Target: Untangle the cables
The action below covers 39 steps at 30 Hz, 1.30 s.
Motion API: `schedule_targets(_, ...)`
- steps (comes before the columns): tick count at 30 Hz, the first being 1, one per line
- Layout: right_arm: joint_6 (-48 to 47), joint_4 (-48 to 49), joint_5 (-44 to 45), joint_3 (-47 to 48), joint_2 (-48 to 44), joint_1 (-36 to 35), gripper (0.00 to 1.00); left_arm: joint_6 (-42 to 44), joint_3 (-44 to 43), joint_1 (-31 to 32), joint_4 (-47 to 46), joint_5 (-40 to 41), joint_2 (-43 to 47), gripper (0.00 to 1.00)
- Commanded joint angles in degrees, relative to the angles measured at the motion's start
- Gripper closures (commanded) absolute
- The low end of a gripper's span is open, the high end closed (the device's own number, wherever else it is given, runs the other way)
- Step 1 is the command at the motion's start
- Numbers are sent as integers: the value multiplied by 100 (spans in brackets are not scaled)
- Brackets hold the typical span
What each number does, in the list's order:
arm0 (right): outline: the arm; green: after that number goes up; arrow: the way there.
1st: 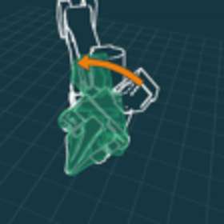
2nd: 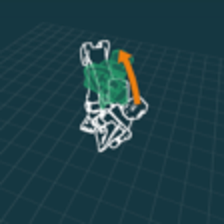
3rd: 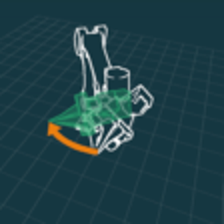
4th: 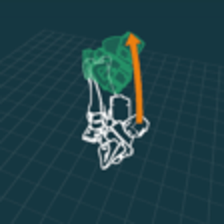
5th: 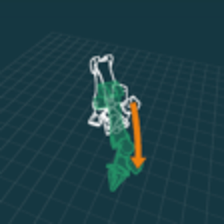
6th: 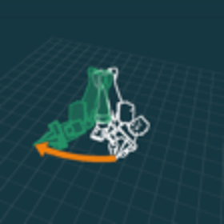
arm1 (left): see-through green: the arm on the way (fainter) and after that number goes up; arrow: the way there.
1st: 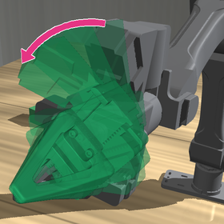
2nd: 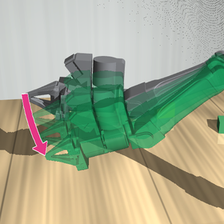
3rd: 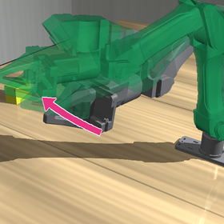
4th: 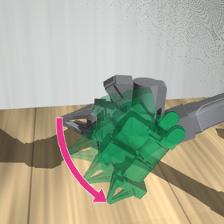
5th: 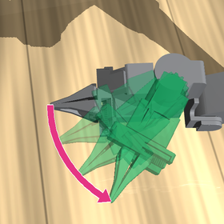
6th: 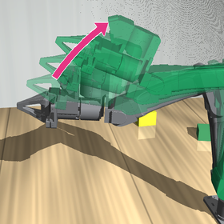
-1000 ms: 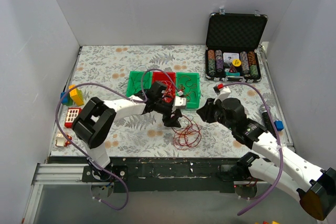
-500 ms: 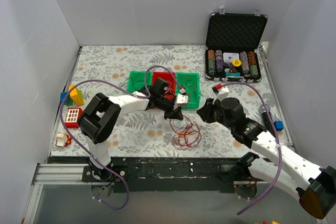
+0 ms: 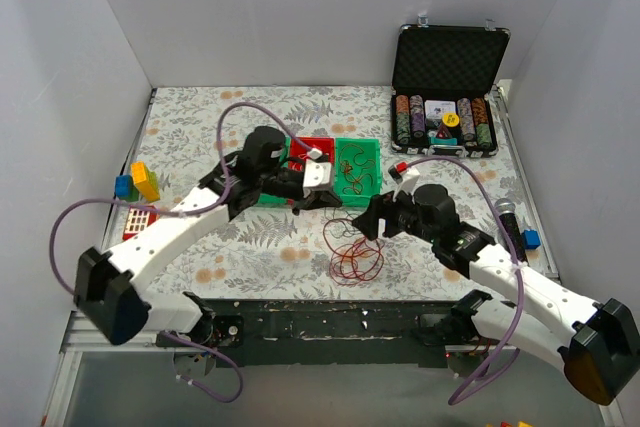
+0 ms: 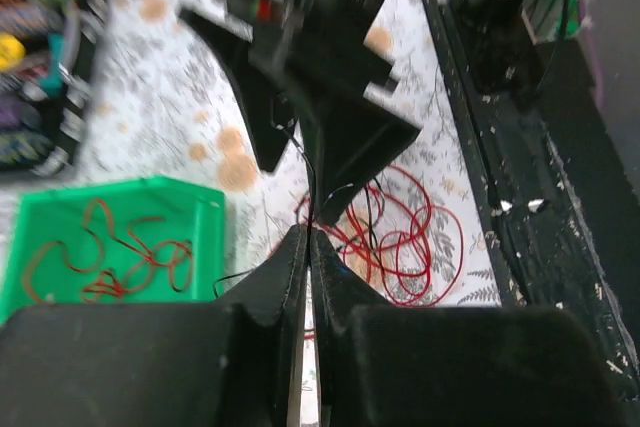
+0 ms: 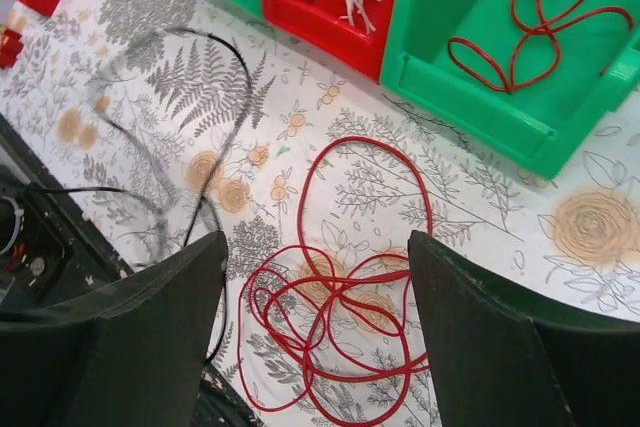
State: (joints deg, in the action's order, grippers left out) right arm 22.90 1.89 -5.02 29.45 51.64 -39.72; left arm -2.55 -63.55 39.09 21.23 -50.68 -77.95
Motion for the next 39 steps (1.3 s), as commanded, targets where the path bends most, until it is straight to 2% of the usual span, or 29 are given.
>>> schedule_targets(1,-276,697,-605,149,119,17,18,-360,-52,-16,276,-136,842,100)
schedule_targets(5,-417,1102,-895,131,127,17,17,-387,-131,-7,276,13,1177,100)
schedule_targets(8,-418,1191,-896,166,171,17,18,-360,-219,-7,58,416,1273,100)
schedule_targets(10,-383,1165,-843,183,145,17,20,-492,-132,-7,-320,986,1370,100)
schedule_targets(14,-181,1067,-176,61,-363,26,23,-861,175,-15,-1014,2603,1458,100)
schedule_targets(17,-48,1007,438,8,-733,26,23,-1080,509,-164,-1419,3247,1528,100)
schedule_targets(22,-522,50,1116,657,-585,26,20,-1556,818,-875,-2026,3476,1573,100)
schedule_targets(24,-637,13,1239,685,-585,35,20,-1547,844,-1148,-2088,3652,1468,100)
schedule_targets(28,-576,66,1310,580,-611,35,21,-1503,870,-1667,-2299,3495,1178,100)
schedule_targets(34,-453,127,1196,465,-541,26,22,-1064,1169,-1966,-2747,3705,791,100)
schedule_targets(39,-426,119,1170,395,-585,26,22,-1028,1284,-2265,-3107,4074,281,100)
